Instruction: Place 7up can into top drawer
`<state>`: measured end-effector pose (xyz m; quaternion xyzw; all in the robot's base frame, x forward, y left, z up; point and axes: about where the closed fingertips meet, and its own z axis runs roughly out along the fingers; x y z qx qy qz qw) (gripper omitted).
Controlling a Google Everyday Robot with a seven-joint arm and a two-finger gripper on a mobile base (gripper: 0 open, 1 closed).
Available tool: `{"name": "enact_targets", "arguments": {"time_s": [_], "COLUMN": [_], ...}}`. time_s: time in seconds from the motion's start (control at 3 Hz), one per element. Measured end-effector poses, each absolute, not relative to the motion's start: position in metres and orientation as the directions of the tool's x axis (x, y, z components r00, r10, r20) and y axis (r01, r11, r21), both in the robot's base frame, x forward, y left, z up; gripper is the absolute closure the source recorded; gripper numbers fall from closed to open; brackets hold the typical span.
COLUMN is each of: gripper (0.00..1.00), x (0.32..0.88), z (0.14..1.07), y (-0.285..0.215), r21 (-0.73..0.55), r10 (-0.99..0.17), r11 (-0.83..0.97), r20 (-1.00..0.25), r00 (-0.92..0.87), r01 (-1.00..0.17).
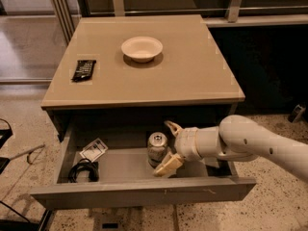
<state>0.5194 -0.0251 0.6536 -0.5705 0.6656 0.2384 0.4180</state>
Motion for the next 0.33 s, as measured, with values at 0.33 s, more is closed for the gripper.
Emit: {"name": "enact_targets", "arguments": {"time_s": [0.33], "gripper": [0.0], "x": [0.5194], "z": [0.6536], "y": [-0.0251], "r21": [-0.16], "r10": [-0.56], "r11": [0.235], "r20": [-0.828], "r00": [0.0], "r01": [-0.959]}}
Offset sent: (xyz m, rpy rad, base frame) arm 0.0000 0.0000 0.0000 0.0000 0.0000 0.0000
